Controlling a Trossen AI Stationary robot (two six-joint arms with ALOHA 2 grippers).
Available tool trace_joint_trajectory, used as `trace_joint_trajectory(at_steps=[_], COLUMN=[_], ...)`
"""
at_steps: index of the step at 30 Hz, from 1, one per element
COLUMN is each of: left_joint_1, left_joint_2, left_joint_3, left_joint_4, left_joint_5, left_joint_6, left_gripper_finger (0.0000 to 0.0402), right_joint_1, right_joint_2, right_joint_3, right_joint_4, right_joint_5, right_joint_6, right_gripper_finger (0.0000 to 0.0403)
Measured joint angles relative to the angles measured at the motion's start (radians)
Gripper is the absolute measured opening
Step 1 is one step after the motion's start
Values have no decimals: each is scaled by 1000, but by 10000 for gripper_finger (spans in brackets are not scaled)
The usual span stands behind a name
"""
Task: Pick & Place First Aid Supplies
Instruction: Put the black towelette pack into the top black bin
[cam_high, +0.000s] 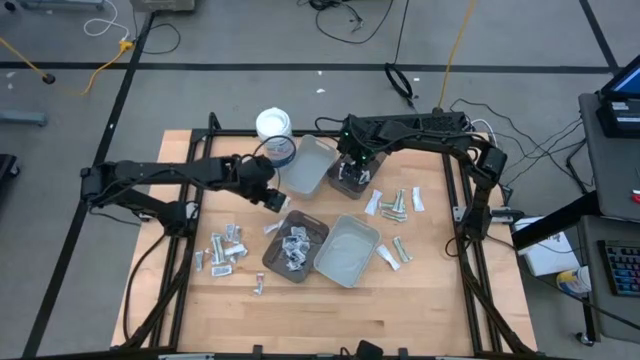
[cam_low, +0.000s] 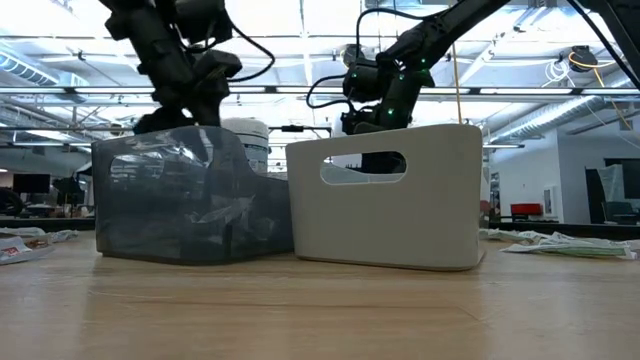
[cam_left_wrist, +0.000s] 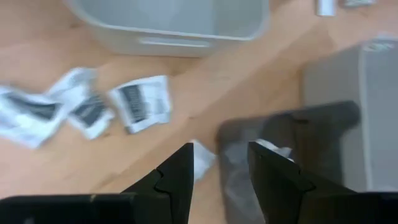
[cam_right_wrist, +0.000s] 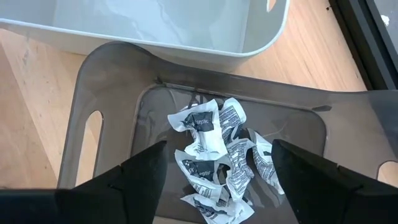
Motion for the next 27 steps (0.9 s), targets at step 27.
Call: trace_joint_trajectory(at_steps=[27], left_joint_1=[90], left_joint_2=[35], left_joint_3=[63], left_joint_4=[-497], left_joint_5=[2], left_joint_6=[-50], left_gripper_finger=[152], right_joint_1=[0], right_joint_2=[0], right_joint_3=[0], right_joint_4=[5], right_joint_5=[0], right_joint_6=[-3], right_gripper_finger=[279])
